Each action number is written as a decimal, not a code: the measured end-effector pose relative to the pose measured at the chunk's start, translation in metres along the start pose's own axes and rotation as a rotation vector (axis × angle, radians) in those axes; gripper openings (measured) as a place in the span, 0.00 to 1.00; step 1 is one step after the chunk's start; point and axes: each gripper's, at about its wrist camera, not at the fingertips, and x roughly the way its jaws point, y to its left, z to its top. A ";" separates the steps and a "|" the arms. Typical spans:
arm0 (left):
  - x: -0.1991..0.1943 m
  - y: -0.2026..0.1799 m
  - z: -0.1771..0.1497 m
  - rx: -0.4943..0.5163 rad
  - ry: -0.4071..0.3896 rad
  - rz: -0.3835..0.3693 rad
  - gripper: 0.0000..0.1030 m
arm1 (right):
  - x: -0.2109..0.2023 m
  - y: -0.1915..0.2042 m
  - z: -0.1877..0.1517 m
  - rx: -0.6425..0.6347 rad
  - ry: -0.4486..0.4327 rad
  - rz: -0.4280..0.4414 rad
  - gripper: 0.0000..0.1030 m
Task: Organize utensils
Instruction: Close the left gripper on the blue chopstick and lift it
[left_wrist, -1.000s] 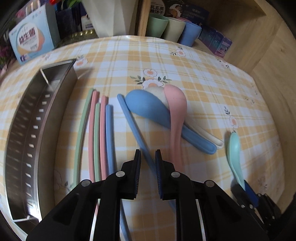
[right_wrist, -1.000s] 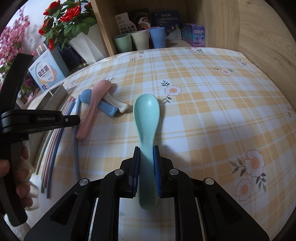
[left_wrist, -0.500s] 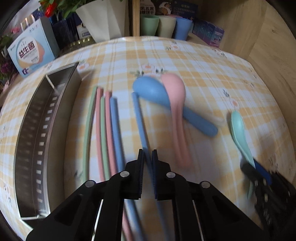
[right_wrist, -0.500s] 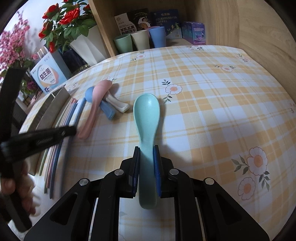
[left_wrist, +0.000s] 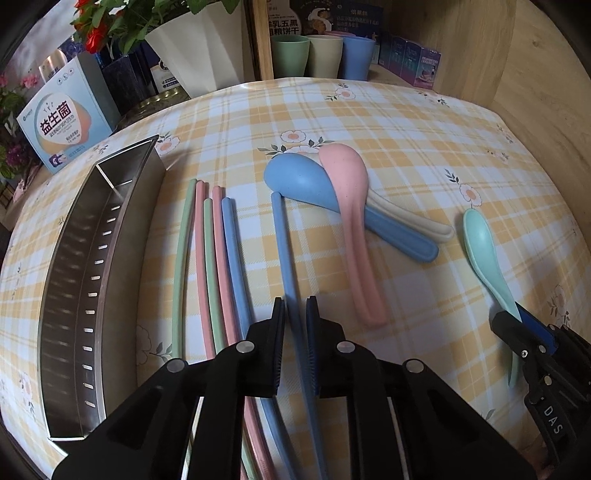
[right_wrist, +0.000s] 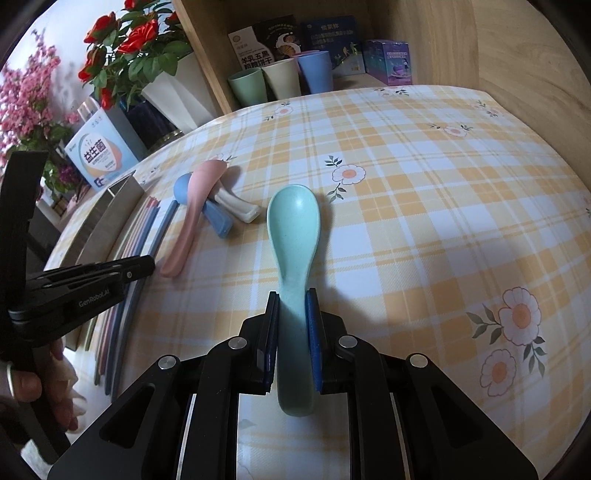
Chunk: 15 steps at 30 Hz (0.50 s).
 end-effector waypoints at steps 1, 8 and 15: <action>0.000 0.000 0.000 0.000 -0.001 -0.009 0.08 | 0.000 0.000 0.000 -0.002 0.000 -0.001 0.14; -0.013 0.012 -0.004 -0.035 0.010 -0.073 0.06 | 0.000 -0.003 0.000 0.022 -0.002 0.027 0.14; -0.044 0.023 -0.009 -0.063 -0.006 -0.170 0.06 | 0.000 -0.002 0.000 0.017 -0.002 0.019 0.14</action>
